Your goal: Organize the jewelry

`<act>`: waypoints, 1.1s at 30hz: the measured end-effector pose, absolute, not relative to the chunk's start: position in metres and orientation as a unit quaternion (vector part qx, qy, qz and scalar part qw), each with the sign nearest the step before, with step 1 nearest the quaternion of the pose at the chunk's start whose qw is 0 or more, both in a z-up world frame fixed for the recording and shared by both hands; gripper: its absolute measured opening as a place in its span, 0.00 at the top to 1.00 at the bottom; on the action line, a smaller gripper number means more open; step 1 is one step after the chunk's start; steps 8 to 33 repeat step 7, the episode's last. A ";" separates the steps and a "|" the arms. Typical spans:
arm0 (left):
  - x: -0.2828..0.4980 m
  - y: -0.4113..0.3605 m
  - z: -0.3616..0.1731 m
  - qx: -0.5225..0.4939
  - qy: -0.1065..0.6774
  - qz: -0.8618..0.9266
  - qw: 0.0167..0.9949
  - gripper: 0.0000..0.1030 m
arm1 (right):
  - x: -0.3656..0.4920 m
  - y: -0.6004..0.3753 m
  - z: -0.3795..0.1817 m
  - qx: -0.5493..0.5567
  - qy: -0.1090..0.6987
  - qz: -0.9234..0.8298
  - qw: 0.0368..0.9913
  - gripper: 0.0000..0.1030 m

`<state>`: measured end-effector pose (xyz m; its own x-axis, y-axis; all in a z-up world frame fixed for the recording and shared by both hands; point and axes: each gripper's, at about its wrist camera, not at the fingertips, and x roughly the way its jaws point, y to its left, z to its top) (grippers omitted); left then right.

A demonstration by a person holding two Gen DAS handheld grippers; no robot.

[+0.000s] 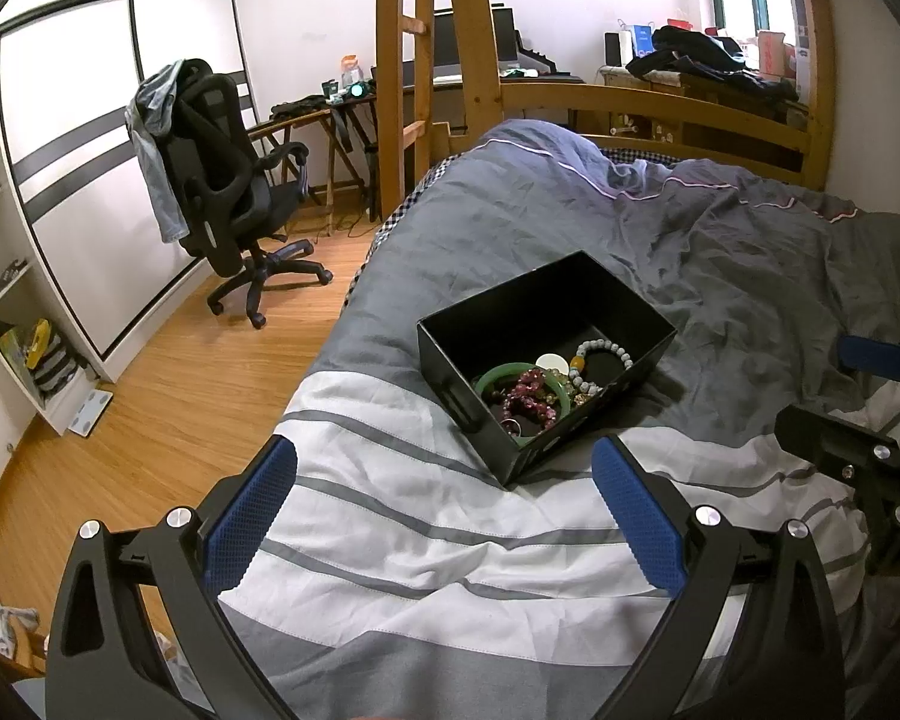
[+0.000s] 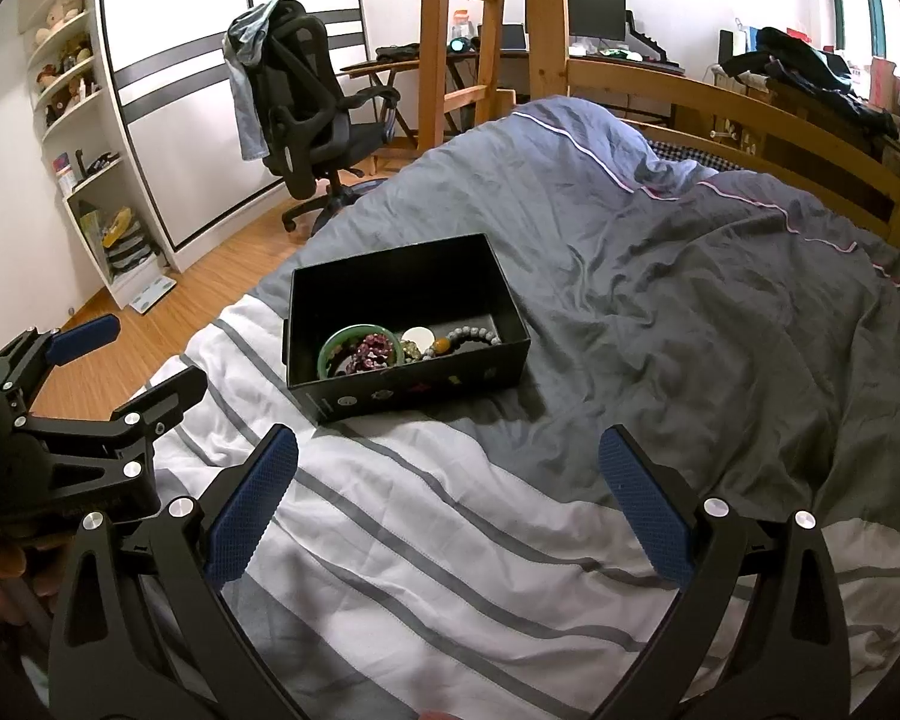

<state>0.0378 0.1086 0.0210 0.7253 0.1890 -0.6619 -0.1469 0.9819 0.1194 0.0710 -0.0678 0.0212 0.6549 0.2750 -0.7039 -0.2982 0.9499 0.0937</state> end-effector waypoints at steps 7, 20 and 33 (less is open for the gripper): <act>0.038 0.108 0.021 0.030 0.360 0.091 0.928 0.06 | 0.070 -0.067 0.019 -0.013 0.385 0.156 0.909 0.04; 0.038 0.108 0.021 0.030 0.360 0.091 0.928 0.06 | 0.070 -0.067 0.019 -0.013 0.385 0.156 0.909 0.04; 0.038 0.108 0.021 0.030 0.360 0.091 0.928 0.06 | 0.070 -0.067 0.019 -0.013 0.385 0.156 0.909 0.04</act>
